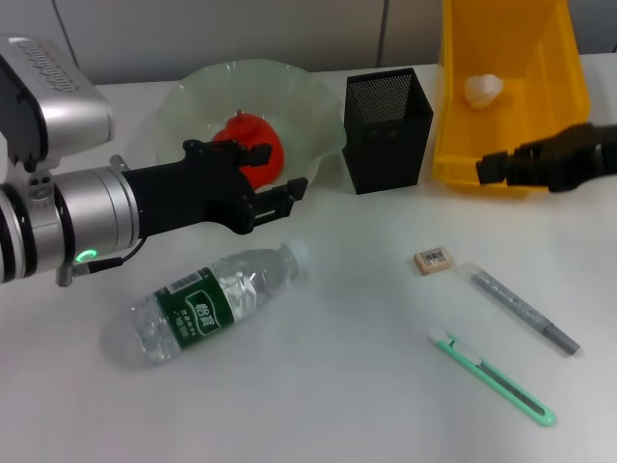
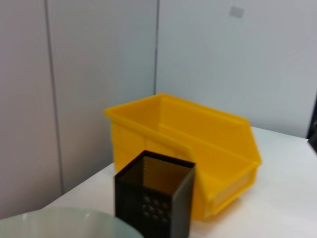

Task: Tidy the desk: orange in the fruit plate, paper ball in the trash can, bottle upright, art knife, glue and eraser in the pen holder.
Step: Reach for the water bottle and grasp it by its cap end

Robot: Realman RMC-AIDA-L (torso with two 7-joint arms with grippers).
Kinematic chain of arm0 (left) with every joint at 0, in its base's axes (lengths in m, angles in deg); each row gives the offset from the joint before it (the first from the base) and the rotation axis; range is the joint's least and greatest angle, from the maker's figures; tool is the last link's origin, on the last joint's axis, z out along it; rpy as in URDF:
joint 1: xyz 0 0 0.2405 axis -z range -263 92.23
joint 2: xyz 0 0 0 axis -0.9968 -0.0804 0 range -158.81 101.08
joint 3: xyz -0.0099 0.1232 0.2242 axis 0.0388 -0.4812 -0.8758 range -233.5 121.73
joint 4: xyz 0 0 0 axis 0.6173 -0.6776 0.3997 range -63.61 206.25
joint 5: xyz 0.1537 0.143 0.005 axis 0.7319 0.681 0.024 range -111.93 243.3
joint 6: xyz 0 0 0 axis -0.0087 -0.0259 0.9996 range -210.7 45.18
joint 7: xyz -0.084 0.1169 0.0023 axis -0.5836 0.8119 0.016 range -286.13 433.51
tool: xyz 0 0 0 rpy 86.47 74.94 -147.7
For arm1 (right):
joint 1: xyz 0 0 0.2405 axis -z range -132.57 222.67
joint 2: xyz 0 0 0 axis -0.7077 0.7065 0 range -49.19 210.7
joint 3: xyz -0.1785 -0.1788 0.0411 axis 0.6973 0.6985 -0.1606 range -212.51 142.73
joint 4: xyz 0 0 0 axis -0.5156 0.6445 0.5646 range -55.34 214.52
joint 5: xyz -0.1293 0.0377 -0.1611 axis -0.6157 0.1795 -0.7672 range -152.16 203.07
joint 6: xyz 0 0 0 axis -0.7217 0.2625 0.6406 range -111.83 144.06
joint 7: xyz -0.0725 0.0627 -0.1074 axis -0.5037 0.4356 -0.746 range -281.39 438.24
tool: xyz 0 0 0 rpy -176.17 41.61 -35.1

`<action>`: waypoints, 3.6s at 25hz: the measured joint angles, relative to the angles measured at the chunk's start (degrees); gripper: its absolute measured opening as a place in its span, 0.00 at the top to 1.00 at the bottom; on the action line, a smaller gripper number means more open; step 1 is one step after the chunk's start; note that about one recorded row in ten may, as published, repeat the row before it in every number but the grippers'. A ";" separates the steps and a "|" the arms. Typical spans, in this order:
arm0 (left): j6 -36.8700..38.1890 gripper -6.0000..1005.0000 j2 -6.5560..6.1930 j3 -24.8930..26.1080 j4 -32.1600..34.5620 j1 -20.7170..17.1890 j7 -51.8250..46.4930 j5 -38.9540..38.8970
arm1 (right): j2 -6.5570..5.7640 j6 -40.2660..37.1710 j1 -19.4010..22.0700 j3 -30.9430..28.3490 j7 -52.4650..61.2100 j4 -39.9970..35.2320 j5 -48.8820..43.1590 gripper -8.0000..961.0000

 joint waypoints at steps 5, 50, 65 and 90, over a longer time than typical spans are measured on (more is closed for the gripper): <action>4.58 0.41 0.07 0.99 3.52 1.25 -3.76 6.68 | 0.97 -2.68 4.08 -2.66 -10.63 6.54 6.08 0.86; 13.17 0.41 0.85 -15.74 6.16 22.02 -44.02 49.87 | -0.05 -5.61 12.52 -12.70 -42.44 26.66 5.67 0.80; 13.27 0.41 0.91 -16.98 4.72 23.24 -46.11 50.56 | -0.44 -5.44 12.12 -12.80 -42.91 27.78 5.75 0.81; 6.11 0.41 0.91 -20.88 -2.15 24.18 -45.70 50.33 | -0.38 -5.58 12.38 -13.30 -43.96 29.21 5.67 0.81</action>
